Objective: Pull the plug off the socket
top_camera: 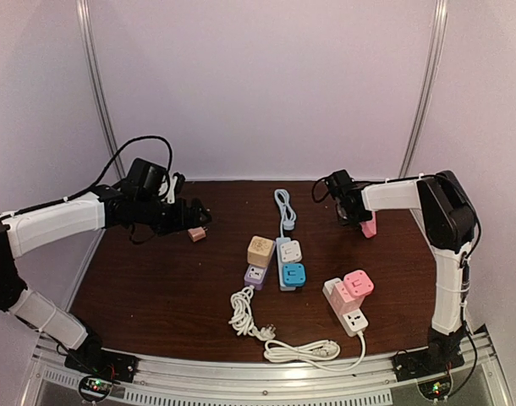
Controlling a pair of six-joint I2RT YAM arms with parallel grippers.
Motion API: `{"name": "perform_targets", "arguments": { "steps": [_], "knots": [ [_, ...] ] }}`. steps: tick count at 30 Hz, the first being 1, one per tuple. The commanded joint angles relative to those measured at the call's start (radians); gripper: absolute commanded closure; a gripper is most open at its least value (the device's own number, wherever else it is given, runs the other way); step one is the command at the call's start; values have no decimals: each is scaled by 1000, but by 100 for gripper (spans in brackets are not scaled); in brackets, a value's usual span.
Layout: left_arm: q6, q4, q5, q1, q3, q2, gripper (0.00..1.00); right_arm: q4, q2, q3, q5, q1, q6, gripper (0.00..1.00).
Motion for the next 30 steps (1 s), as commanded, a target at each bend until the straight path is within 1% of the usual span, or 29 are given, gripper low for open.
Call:
{"name": "perform_targets", "arguments": {
  "steps": [1, 3, 4, 6, 10, 13, 16, 19, 23, 25, 30],
  "knots": [
    [-9, 33, -11, -4, 6, 15, 2, -7, -22, -6, -65, 0, 36, 45],
    [-4, 32, -12, -4, 6, 20, 2, -10, -33, -6, -82, 0, 44, 43],
    [-2, 34, -10, -4, 8, 23, 2, -11, -42, -8, -91, 0, 48, 40],
    [3, 36, -2, -4, 12, 31, 2, -10, -60, -14, -113, 4, 52, 31],
    [19, 39, 10, -7, 28, 48, 2, -12, -103, -23, -186, 8, 60, 16],
    [28, 38, 12, -9, 39, 57, 2, -18, -138, -27, -265, 10, 67, 10],
    [42, 32, -3, -33, 61, 73, 2, -24, -182, -35, -342, 20, 77, 7],
    [66, -9, -56, -83, 113, 117, 2, -29, -226, -51, -421, 37, 97, 6],
    [99, -100, -158, -167, 225, 203, 3, -23, -303, -94, -515, 63, 139, 6],
    [112, -148, -235, -207, 290, 251, 3, -5, -346, -130, -555, 70, 160, 5],
    [123, -230, -297, -306, 428, 362, 3, 8, -437, -203, -602, 74, 184, 5]
  ]
}}
